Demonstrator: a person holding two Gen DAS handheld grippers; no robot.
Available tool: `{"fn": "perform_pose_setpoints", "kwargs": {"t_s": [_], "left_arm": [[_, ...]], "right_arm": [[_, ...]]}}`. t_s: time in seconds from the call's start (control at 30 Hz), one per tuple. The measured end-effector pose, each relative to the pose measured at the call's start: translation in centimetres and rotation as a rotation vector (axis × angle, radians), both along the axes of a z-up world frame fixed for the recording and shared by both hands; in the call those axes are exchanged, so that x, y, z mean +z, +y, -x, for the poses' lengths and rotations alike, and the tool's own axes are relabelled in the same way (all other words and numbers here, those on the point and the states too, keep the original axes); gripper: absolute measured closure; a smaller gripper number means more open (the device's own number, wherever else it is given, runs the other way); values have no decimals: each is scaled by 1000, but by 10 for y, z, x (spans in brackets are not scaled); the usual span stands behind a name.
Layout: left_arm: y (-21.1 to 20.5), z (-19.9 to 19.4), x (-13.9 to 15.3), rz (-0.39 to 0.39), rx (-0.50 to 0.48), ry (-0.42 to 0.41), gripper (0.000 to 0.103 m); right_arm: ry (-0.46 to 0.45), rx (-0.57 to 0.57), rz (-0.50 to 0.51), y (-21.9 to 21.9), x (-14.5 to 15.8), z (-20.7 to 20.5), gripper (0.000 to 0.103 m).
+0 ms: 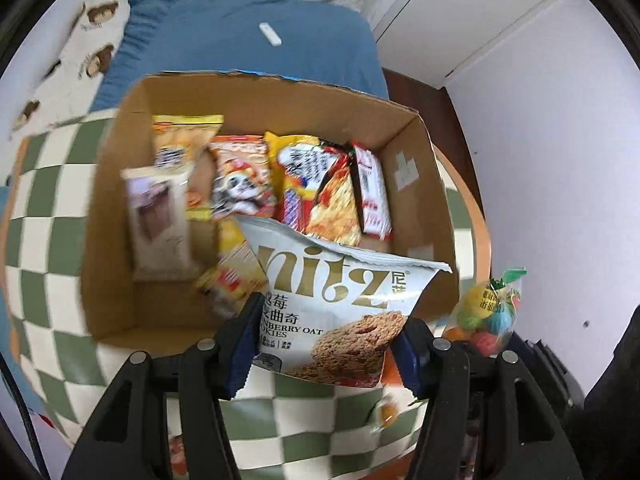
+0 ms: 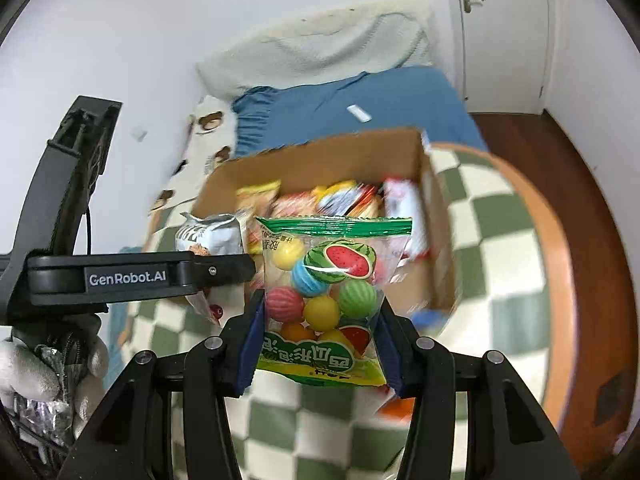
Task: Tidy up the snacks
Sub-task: 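Carry the nutz bag and candy-ball bag with both tools over the box, then open both tools to release the two bags into the box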
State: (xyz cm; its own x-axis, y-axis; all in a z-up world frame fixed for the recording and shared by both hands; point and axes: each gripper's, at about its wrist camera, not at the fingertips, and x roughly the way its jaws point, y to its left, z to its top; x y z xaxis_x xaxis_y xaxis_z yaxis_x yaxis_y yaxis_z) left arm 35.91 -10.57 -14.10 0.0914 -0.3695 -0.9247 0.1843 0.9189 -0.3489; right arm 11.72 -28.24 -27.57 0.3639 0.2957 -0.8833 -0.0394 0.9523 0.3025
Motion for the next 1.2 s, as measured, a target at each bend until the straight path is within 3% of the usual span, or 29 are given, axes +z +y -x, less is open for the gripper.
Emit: {"fn": "perform_pose_setpoints", "kwargs": {"t_s": [0.17, 0.4, 0.43, 0.47, 0.5, 0.53, 0.57, 0.73, 0.93, 1.2], "left_arm": [[-23, -41, -36, 40, 57, 155, 47], [-44, -48, -60, -13, 23, 219, 46], [-45, -48, -65, -15, 18, 233, 45], [-45, -48, -67, -14, 19, 240, 43], [-45, -49, -67, -22, 22, 231, 39], [-45, -50, -67, -31, 20, 214, 26], [-46, -51, -66, -40, 14, 200, 13], [-48, -51, -61, -71, -6, 175, 7], [-30, -50, -48, -118, 16, 109, 7], [0, -38, -52, -204, 28, 54, 7]], "right_arm": [[97, 24, 2, -5, -32, -44, 50], [236, 52, 2, -8, -73, -52, 49], [269, 53, 1, -9, -80, -53, 43], [285, 56, 8, -9, -83, -54, 27], [296, 60, 26, -8, -86, -55, 18], [302, 66, 37, -7, -87, -54, 7], [309, 71, 49, -6, -87, -54, 7], [329, 59, 76, -4, -93, -54, 7], [334, 35, 84, -4, -94, -54, 7], [315, 9, 100, -1, -92, -50, 7]]}}
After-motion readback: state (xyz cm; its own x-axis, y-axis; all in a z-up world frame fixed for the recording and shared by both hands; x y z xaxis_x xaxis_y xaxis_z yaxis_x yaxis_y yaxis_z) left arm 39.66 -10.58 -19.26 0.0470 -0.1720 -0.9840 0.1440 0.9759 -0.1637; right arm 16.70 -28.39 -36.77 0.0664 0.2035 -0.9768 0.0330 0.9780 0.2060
